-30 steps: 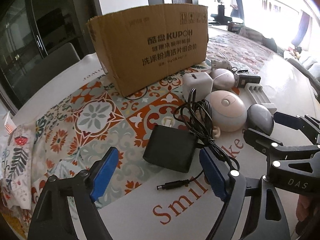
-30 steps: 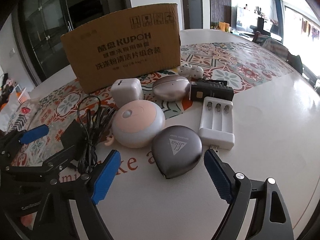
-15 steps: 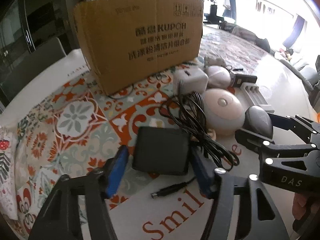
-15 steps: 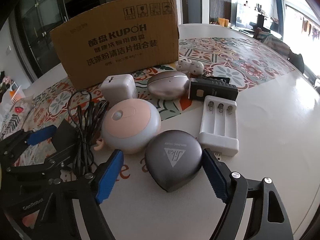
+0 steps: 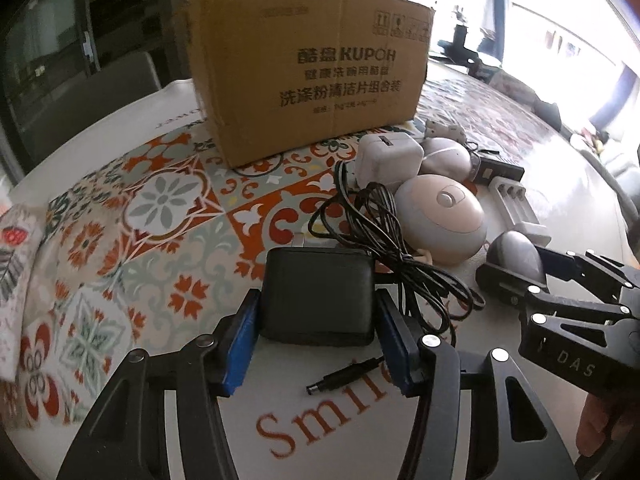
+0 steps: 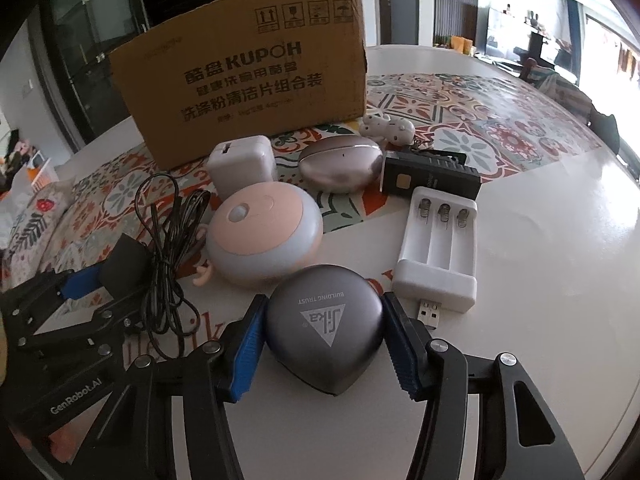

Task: Organize rigid objects
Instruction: 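Close the left gripper on the black adapter while the right grips the grey tape measure, then carry the black adapter and grey tape measure over the cardboard box with both grippers, then open the left gripper over the box while the right releases the tape measure inside, then move both open grippers back toward the remaining items, then grasp the pink night light with the left gripper while the right grasps the white charger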

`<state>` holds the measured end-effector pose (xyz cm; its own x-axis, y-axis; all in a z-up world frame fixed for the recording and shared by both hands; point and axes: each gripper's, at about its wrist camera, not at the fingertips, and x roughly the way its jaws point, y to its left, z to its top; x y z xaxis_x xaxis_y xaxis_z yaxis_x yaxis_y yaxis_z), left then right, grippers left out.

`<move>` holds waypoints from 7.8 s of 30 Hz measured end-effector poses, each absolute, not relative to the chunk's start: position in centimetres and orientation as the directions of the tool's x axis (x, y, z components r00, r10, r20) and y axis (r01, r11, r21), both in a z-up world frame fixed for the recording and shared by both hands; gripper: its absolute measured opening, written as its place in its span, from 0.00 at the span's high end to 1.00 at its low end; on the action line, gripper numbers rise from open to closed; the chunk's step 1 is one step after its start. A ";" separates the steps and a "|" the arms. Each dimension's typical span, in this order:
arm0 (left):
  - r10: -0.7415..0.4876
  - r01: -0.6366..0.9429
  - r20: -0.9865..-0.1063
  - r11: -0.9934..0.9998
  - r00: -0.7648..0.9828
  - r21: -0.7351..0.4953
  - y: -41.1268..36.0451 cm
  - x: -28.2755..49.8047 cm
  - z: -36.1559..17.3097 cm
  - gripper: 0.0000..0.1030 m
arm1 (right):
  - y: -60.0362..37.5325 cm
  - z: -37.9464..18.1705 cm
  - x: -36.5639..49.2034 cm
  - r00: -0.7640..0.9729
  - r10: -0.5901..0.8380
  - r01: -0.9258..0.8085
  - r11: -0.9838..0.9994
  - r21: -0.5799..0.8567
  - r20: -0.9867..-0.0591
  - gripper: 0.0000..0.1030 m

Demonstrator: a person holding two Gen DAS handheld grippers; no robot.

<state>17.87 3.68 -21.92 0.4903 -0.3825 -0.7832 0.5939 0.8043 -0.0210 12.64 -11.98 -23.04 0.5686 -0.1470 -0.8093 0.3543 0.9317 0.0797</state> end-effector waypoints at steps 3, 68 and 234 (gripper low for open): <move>-0.372 0.559 -0.780 0.828 0.503 -0.035 4.1 17.2 -21.4 0.47 | -11.9 -23.0 12.4 0.566 -0.121 0.329 0.940 0.088 -0.816 0.45; -0.194 0.183 -0.633 0.980 0.750 -0.083 -1.0 21.5 0.2 0.48 | -18.1 0.2 20.0 0.808 0.084 -0.029 0.994 0.102 -0.583 0.45; -0.364 0.341 -0.876 0.905 0.317 -0.253 -6.9 19.4 -18.2 0.35 | -22.1 -21.7 14.0 0.448 0.127 0.311 0.906 0.287 -0.885 0.37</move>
